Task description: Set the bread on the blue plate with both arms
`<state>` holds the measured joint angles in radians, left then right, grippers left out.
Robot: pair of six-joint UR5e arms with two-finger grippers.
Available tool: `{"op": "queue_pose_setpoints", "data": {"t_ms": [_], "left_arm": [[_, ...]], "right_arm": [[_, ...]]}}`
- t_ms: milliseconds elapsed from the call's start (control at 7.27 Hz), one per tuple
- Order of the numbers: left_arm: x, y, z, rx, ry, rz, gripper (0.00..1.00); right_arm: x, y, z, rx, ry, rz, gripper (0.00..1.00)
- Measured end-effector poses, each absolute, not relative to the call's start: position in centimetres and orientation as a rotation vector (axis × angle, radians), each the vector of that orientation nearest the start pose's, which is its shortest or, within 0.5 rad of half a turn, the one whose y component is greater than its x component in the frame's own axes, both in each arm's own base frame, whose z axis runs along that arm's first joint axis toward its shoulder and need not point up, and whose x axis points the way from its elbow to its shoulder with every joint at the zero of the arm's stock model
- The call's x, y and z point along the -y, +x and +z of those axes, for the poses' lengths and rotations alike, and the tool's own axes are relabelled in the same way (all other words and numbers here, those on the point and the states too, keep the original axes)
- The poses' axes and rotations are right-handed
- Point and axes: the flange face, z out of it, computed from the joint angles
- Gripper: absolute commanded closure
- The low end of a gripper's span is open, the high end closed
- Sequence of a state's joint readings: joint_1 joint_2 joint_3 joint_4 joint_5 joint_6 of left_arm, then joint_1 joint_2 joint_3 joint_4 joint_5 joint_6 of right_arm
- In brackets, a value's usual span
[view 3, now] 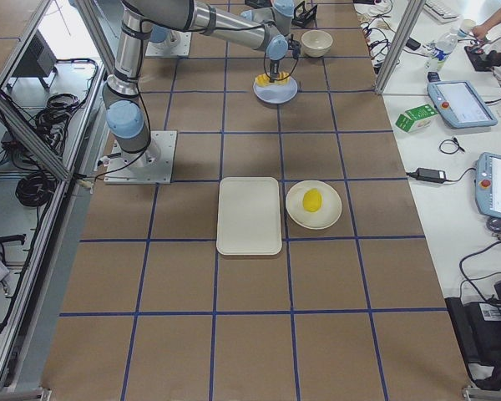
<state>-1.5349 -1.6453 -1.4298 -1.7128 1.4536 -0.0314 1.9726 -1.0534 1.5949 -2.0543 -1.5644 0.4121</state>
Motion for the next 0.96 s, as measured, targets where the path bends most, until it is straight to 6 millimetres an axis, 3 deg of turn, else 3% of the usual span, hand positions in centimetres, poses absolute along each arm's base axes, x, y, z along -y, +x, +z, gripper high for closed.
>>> {"op": "queue_pose_setpoints", "data": {"t_ms": [138, 275, 550, 962], "left_arm": [[51.1, -12.9, 51.3, -3.209, -0.106, 0.119, 0.00], [50.4, -13.6, 51.8, -3.141, -0.065, 0.099, 0.00], [49.3, -15.7, 51.4, -3.078, 0.033, 0.078, 0.00], [48.2, -15.8, 50.3, -3.071, 0.029, 0.090, 0.00]], "right_arm": [[53.4, 37.4, 21.0, -3.155, 0.014, 0.082, 0.36], [53.1, 37.3, 20.1, -3.156, 0.014, 0.089, 0.00], [52.7, 37.3, 19.7, -3.151, 0.015, 0.098, 0.00], [52.6, 37.5, 21.1, -3.136, 0.016, 0.071, 0.00]]}}
